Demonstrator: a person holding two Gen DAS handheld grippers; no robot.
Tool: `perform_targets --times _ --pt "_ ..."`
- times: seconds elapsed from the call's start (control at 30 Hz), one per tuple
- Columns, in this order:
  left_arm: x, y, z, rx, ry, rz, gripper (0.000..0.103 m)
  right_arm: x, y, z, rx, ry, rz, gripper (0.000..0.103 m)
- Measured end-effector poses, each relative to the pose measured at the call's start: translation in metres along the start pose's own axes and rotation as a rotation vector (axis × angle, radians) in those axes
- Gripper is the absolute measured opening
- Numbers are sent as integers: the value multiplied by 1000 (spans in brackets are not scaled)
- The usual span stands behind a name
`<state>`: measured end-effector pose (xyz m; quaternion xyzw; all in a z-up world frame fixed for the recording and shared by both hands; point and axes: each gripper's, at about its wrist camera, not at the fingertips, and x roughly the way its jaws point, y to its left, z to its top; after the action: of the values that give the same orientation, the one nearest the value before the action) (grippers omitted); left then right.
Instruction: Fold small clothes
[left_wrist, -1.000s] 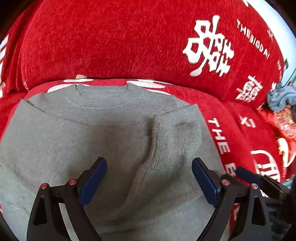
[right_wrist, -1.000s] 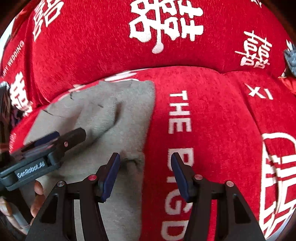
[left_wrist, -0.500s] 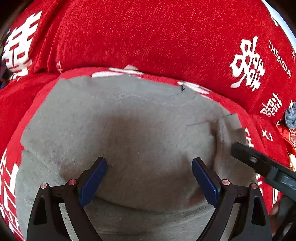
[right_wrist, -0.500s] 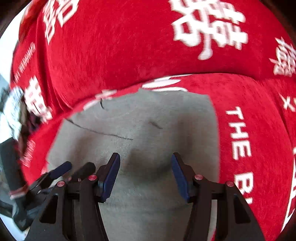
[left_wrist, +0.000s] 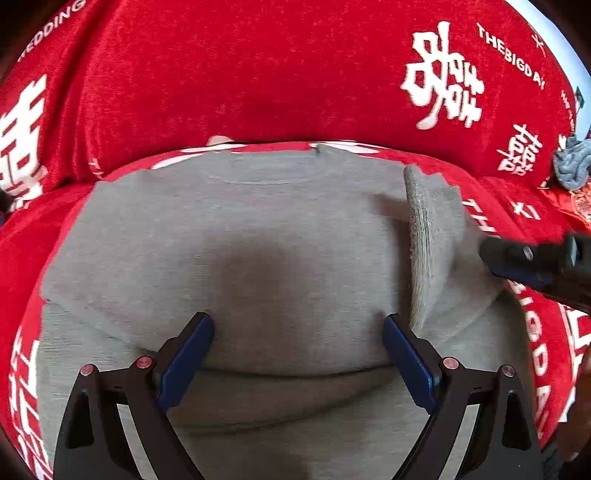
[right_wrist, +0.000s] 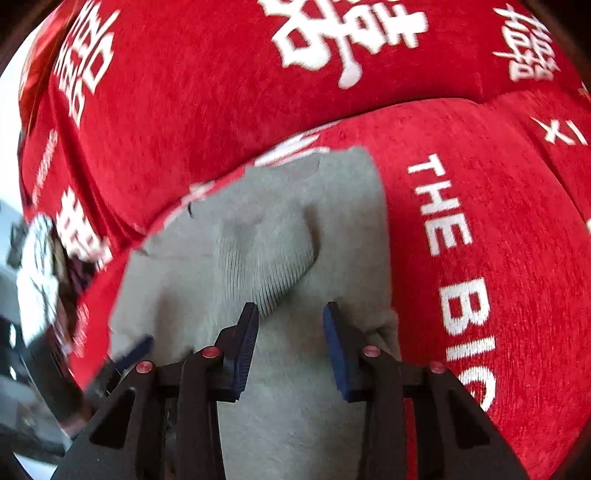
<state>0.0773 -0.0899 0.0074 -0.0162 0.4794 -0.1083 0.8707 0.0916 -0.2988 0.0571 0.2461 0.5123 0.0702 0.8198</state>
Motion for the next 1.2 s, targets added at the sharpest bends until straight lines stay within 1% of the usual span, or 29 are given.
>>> perform_targets --times 0.1,0.13,0.17,0.2,0.27,0.3,0.33,0.37,0.4,0.43,0.47,0.5,0.6,0.7,0.73,0.77,0.8,0.83,0.87,0.9,0.97,1.07,1.1,1.17,1.2 --pt "-3 -15 0 32 9 -60 94 -4 12 7 -24 -17 -2 57" --pt "-3 -20 -2 49 7 -75 94 -4 14 7 -31 -13 -4 57" --pt "-3 -24 -2 58 4 -66 94 -1 16 5 -37 -1 -4 58" --pt "-1 -25 -3 56 4 -58 94 4 17 4 -38 18 5 57" --pt "1 -23 -2 39 8 -65 94 14 17 1 -42 56 19 57" --pt "0 -22 -2 37 8 -67 94 20 18 -1 -50 73 13 57" --pt "-1 -21 -2 40 9 -67 94 23 18 -1 -52 79 0 55" --pt "-1 -21 -2 46 11 -66 94 24 17 -2 -39 80 3 51" --pt "-1 -21 -2 52 11 -65 94 22 15 -1 -15 75 30 51" --pt "-1 -21 -3 60 11 -62 94 16 9 -1 28 63 99 51" --pt "-1 -22 -4 68 10 -60 94 11 6 0 53 60 141 54" --pt "-1 -24 -4 75 8 -57 94 7 2 1 65 57 159 61" --pt "0 -32 -5 90 6 -62 94 -4 -8 5 89 28 166 71" --pt "2 -44 -7 119 7 -45 94 2 -17 11 113 47 145 71" --pt "3 -45 -7 122 8 -40 94 6 -17 11 101 63 135 69" --pt "3 -46 -8 124 9 -35 94 10 -16 9 85 84 124 55" --pt "3 -45 -8 125 12 -37 94 14 -14 8 65 102 120 35" --pt "3 -43 -7 123 13 -39 94 17 -13 6 45 112 111 27" --pt "2 -41 -6 115 15 -43 94 18 -11 5 22 112 91 13" --pt "1 -37 -4 102 16 -48 94 17 -8 4 -9 96 55 8" --pt "-4 -29 0 66 12 -53 94 10 -2 7 -62 50 34 7" --pt "-11 -11 9 15 -15 -49 94 -10 12 13 -159 -56 16 7" --pt "-12 -5 11 0 -19 -41 94 -16 18 12 -212 -104 -6 7" --pt "-8 13 14 -42 -5 -25 94 -17 20 11 -256 -129 -33 7" --pt "-6 20 13 -59 6 -24 94 -10 16 10 -266 -116 -41 7"
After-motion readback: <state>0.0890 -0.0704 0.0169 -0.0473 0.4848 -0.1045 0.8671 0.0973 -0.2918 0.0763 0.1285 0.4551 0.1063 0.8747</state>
